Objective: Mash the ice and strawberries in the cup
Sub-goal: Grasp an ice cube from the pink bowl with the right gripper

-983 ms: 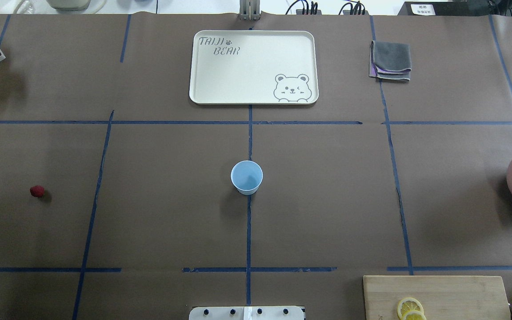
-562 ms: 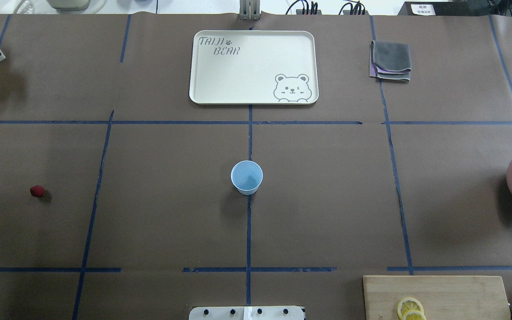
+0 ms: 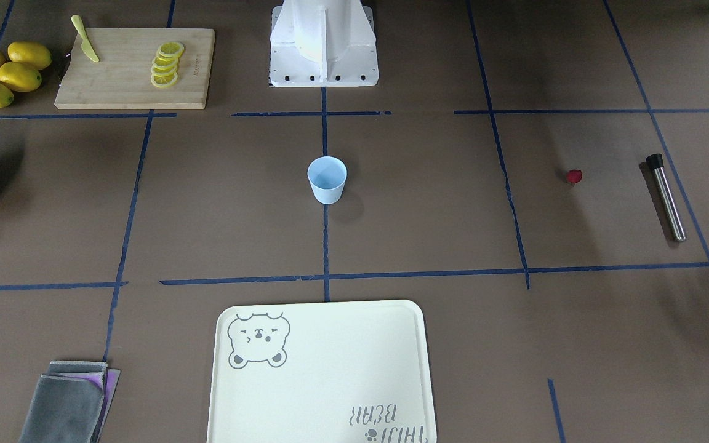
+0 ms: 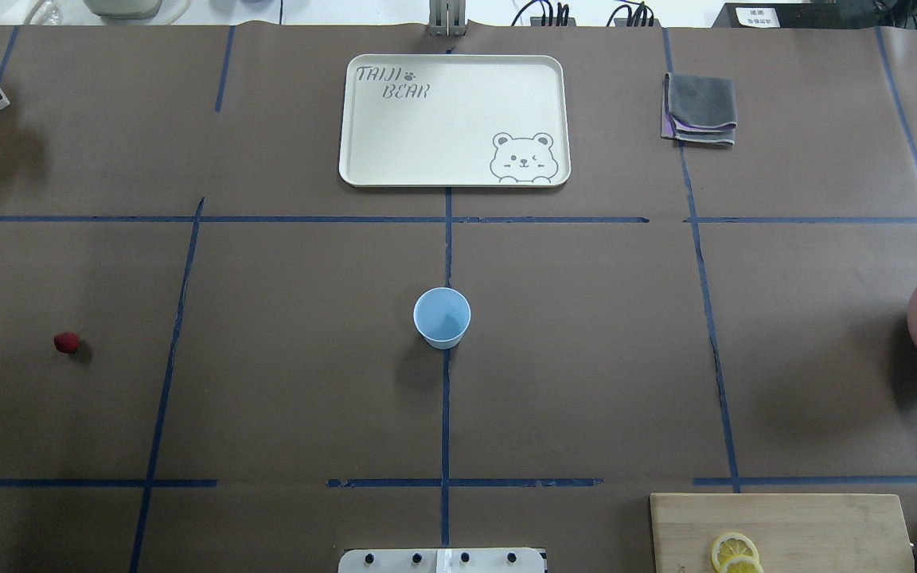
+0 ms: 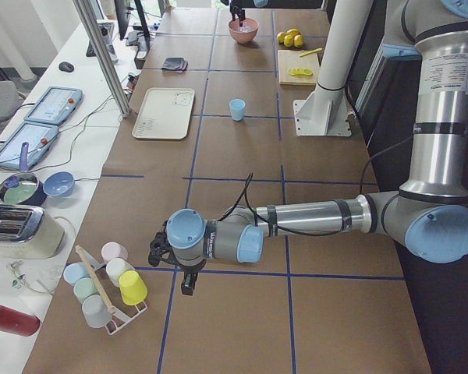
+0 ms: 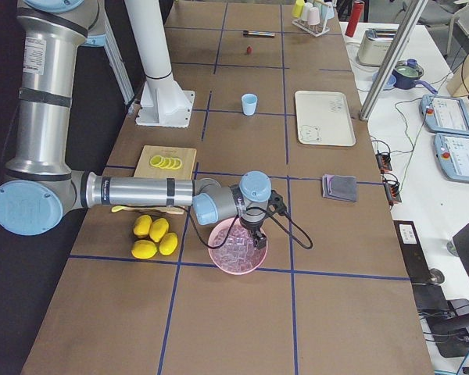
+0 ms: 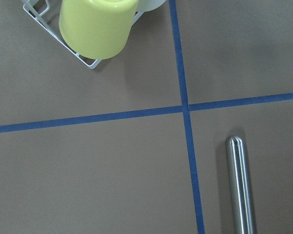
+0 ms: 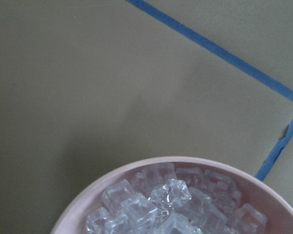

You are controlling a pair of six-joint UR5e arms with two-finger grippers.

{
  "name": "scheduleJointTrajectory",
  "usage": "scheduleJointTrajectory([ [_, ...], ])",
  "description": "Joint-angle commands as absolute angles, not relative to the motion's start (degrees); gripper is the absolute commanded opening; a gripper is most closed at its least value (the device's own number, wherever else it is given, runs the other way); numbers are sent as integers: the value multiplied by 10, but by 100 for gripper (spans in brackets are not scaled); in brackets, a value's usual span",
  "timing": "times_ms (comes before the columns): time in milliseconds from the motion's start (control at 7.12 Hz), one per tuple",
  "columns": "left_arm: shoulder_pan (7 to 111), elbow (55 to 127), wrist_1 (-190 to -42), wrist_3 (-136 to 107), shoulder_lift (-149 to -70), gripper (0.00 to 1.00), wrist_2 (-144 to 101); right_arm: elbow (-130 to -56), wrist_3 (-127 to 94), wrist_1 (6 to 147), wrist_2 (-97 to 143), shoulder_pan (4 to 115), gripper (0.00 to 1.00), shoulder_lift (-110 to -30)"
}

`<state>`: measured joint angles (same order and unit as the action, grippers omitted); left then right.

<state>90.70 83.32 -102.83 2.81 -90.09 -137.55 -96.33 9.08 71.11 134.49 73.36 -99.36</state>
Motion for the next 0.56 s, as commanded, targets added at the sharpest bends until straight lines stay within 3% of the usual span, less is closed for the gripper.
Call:
scheduleJointTrajectory([
  [0, 907, 833, -1028, 28, -901, 100, -1375, -961, 96, 712, 1333, 722, 96, -1003],
  [421, 907, 832, -1028, 28, -901, 100, -1375, -947, 97, 714, 1320, 709, 88, -1003],
])
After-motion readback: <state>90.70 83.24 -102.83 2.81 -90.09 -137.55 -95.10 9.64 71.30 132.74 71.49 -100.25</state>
